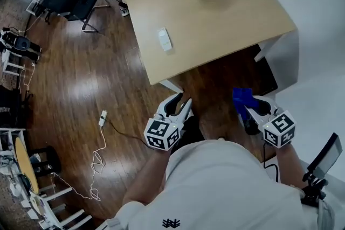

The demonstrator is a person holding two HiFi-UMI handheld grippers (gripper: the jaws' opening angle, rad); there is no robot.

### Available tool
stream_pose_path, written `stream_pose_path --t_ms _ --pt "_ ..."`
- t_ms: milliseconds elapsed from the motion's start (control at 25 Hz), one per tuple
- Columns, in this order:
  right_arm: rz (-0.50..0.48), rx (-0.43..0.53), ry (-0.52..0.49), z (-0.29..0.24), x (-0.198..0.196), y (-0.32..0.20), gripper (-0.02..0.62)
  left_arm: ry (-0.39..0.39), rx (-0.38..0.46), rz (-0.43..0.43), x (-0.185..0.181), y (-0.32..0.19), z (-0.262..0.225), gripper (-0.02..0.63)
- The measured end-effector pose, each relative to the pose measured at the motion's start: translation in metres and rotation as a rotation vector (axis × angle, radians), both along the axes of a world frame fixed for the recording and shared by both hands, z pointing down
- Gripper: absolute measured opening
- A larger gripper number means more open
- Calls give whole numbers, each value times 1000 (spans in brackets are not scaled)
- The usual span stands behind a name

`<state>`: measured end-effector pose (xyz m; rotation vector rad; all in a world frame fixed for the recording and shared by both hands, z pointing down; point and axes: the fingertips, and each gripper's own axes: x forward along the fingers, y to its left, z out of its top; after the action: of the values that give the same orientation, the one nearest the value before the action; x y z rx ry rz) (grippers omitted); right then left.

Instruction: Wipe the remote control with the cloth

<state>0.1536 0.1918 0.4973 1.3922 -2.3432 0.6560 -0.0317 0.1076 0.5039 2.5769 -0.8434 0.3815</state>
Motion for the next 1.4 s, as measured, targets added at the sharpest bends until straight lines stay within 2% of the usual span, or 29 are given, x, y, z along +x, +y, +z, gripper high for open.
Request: stream_pose_path --t_ms 160,320,440,680,960,1160,1240,1400 --pt "-21 -9 27 -12 -31 -71 84 -6 -42 13 -20 -52 7 158" --pt "-87 -12 60 -37 -65 -142 84 -33 -51 47 -38 -97 -2 178" --pt "-141 -15 78 -44 -83 -183 84 -60 -75 25 -49 -130 8 191" --pt "-225 -48 75 -22 -88 -242 84 -94 -159 -135 -53 -180 47 229" --pt "-417 -29 66 -14 -89 -312 84 -199 -219 -354 -43 -245 92 316" --pt "-480 -45 57 -9 -58 -346 84 -271 -284 -470 -22 -284 127 339" --pt "-496 -65 60 -5 -48 -351 84 -310 -300 -535 -26 -299 142 373" --pt "-530 -101 69 5 -26 -363 84 -415 -304 -648 -39 -321 186 385"
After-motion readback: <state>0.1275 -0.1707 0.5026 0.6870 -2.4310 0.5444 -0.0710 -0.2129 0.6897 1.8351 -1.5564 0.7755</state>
